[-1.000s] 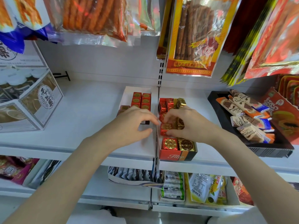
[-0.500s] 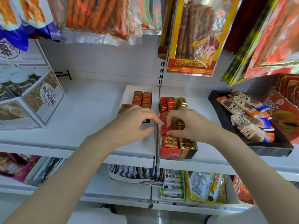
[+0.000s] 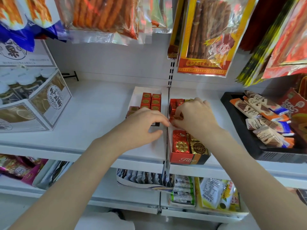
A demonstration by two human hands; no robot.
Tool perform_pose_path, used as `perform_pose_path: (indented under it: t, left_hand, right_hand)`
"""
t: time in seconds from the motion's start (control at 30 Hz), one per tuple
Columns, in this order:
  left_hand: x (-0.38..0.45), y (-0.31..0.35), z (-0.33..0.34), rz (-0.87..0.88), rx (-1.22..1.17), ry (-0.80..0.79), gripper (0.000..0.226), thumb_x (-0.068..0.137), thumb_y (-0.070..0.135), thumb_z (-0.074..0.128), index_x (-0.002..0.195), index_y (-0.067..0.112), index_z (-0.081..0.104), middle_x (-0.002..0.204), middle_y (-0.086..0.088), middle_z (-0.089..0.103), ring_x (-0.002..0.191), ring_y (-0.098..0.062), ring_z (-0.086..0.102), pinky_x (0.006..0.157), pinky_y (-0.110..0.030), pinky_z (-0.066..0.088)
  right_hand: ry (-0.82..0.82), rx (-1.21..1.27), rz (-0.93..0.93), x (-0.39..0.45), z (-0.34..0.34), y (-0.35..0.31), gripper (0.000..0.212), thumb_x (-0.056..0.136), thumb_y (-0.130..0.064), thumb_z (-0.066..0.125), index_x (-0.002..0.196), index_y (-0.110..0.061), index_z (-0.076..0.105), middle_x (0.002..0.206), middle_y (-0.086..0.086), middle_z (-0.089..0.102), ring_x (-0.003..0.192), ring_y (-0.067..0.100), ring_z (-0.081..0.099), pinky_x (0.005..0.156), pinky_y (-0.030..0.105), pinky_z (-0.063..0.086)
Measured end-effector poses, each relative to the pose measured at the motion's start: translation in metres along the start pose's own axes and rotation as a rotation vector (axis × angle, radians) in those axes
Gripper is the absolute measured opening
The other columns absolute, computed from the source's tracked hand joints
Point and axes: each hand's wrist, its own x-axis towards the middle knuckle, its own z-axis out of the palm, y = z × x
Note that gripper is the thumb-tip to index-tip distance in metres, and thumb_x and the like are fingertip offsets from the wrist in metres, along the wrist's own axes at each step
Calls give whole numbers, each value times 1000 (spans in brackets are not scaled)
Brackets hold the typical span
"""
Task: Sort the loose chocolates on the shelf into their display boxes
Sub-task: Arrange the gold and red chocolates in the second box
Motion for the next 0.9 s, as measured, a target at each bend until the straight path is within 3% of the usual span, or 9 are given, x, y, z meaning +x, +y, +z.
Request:
perform_pose_path:
  t: [0.23, 0.33, 0.4, 0.5, 0.63, 0.77, 0.9]
  left_hand:
    - [0, -2, 0, 7, -5, -2, 28, 88, 20, 53, 112, 31, 61, 122, 16, 56, 116, -10, 43, 102, -32, 33]
    - [0, -2, -1, 4, -8, -6, 28, 88, 21, 52, 112, 31, 61, 121, 17, 57, 116, -10, 44, 102, -33, 34]
    - [0, -1, -1, 0, -6, -6, 28, 89, 21, 51, 113, 31, 61, 122, 17, 56, 116, -9, 42, 102, -31, 34]
    - [-2, 0, -1, -1, 2, -6, 28, 89, 20, 51, 114, 31, 60, 123, 17, 55, 116, -8, 41, 101, -28, 32]
    - [0, 1, -1, -2, 7, -3, 27, 89, 20, 51, 113, 30, 61, 123, 17, 56, 115, -8, 42, 101, -28, 33]
    - [1, 4, 0, -3, 12, 2, 27, 89, 20, 51, 112, 30, 61, 122, 16, 56, 116, -9, 42, 101, -29, 33]
    - [1, 5, 1, -12, -5, 4, 26, 89, 20, 51, 111, 29, 61, 120, 14, 57, 116, -9, 44, 102, -32, 34]
  right_hand:
    - [-48, 34, 0, 2, 1, 1, 27, 84, -39, 58, 97, -17, 66, 97, 6, 64, 108, 28, 48, 91, 38, 35]
    - [-70, 300, -1, 0, -2, 7, 20, 79, -33, 66, 92, -19, 63, 95, 0, 64, 101, 22, 53, 90, 36, 41]
    - [-81, 497, 25, 1, -12, 15, 23, 75, -25, 71, 96, -19, 62, 96, -2, 64, 94, 15, 57, 79, 23, 47]
    - [-165, 638, -8, -2, -32, 26, 29, 73, -19, 74, 97, -23, 58, 95, -6, 61, 87, 6, 56, 67, 5, 40]
    - [-377, 679, -143, -15, -35, 27, 28, 72, -15, 74, 95, -23, 59, 94, -10, 63, 92, 5, 60, 82, 16, 48]
    - [-409, 600, -213, -21, -31, 26, 25, 75, -20, 72, 95, -27, 58, 89, -22, 56, 88, -4, 55, 75, 3, 42]
    - [-363, 589, -214, -21, -32, 28, 18, 85, -18, 62, 101, -25, 59, 96, -17, 62, 92, -4, 56, 82, 14, 44]
